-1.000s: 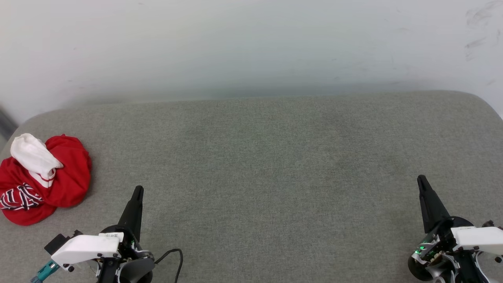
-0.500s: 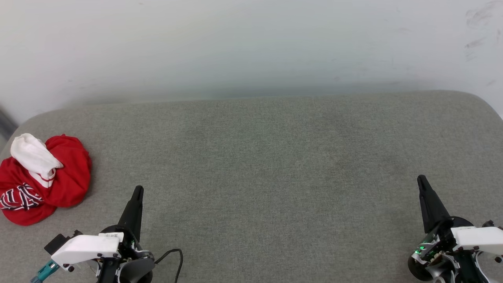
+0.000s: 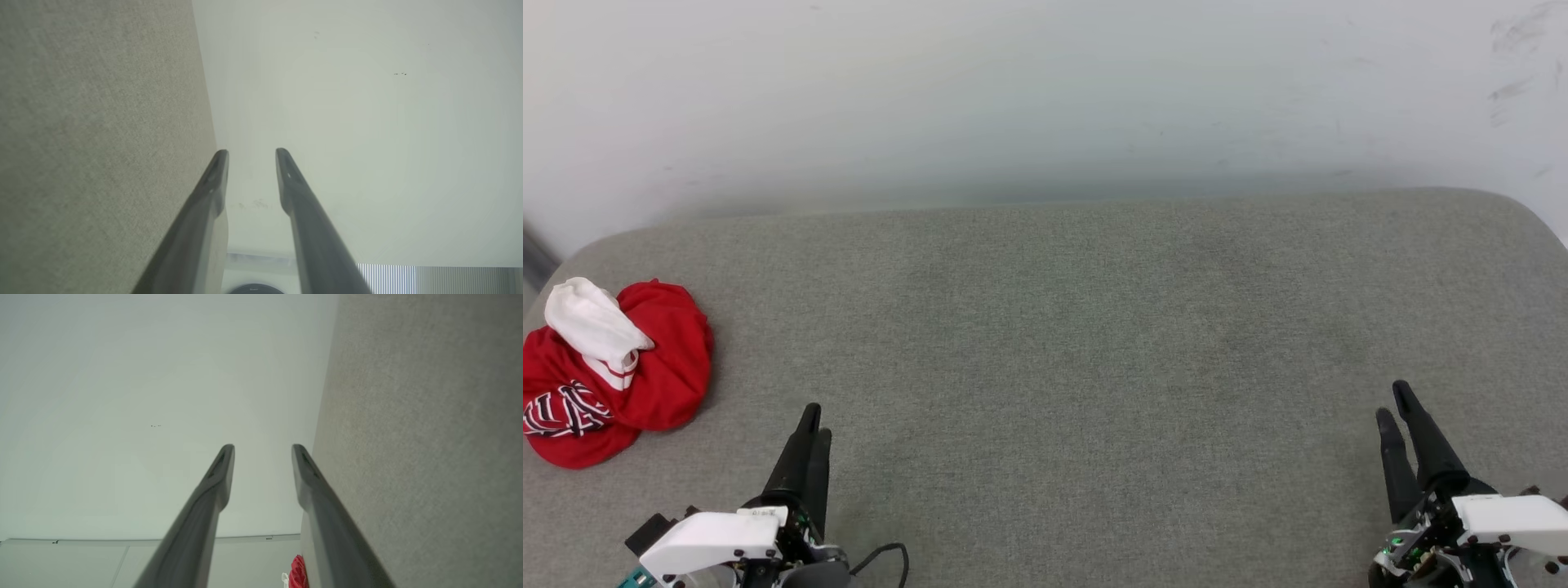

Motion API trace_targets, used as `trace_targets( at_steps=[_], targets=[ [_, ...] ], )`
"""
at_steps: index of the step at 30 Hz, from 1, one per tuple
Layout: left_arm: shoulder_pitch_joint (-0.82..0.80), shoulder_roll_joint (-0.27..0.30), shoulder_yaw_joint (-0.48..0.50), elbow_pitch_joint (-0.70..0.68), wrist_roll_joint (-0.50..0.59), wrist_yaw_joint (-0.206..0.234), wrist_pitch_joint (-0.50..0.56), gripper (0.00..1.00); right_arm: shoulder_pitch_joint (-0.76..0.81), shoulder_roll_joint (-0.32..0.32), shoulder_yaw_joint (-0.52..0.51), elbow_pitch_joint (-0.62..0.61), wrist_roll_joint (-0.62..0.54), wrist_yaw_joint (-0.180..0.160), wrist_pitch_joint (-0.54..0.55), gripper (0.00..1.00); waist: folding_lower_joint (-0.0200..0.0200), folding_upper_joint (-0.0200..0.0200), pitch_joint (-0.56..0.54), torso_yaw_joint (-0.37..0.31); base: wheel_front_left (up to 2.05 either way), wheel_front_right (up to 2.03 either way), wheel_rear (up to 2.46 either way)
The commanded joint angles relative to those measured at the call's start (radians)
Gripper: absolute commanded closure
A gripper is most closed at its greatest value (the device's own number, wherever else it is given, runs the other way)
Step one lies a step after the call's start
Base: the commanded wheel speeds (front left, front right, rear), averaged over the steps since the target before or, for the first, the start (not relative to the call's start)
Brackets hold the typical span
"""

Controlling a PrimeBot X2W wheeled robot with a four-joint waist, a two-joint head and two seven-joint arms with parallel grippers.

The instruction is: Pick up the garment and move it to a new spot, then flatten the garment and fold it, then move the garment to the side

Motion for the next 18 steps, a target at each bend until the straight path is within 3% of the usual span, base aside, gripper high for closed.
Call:
trace_targets(
  at_steps=[1, 11, 15, 18],
  targets=[
    [0.001, 0.0, -0.001, -0.003, 0.001, 0.0, -0.003, 0.0, 0.001, 0.0, 0.002, -0.001, -0.002, 0.0, -0.003, 0.0, 0.0, 0.0, 0.0, 0.0, 0.0, 0.0, 0.0],
    [0.017, 0.0, 0.017, -0.049, 0.093, 0.006, -0.054, 0.0, 0.009, 0.0, 0.009, -0.022, -0.093, 0.0, -0.054, 0.0, 0.0, 0.0, 0.001, 0.0, 0.0, 0.0, 0.0],
    [0.019, 0.0, 0.023, -0.082, 0.172, 0.035, -0.073, 0.0, 0.011, 0.0, -0.006, -0.048, -0.192, 0.0, -0.073, 0.0, 0.0, 0.0, 0.002, 0.0, 0.0, 0.0, 0.0],
    [0.032, 0.001, 0.008, -0.143, 0.33, 0.091, -0.104, 0.0, 0.016, 0.0, -0.023, -0.101, -0.362, 0.0, -0.104, 0.0, 0.0, 0.0, 0.004, 0.001, 0.0, 0.0, 0.0]
  ],
)
